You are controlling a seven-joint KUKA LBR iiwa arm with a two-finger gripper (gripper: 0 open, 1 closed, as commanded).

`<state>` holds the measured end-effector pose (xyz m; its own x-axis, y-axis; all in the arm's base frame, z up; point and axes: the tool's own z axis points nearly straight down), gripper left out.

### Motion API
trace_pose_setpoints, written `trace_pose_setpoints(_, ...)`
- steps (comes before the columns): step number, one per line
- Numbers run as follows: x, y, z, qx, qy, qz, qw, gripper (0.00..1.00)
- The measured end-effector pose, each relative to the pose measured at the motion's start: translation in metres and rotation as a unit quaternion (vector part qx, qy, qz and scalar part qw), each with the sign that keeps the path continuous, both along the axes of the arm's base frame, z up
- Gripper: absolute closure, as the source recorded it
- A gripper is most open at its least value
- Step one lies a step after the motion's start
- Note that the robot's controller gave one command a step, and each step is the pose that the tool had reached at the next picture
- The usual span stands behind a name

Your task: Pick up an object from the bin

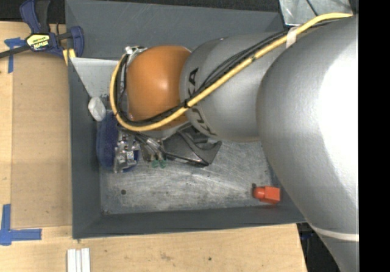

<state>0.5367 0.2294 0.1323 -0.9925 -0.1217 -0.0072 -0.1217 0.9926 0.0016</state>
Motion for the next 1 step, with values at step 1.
trace_pose_setpoints(1, -0.0057, 0.002, -0.0131, -0.001, 0.0032, -0.002, 1.0, 1.0)
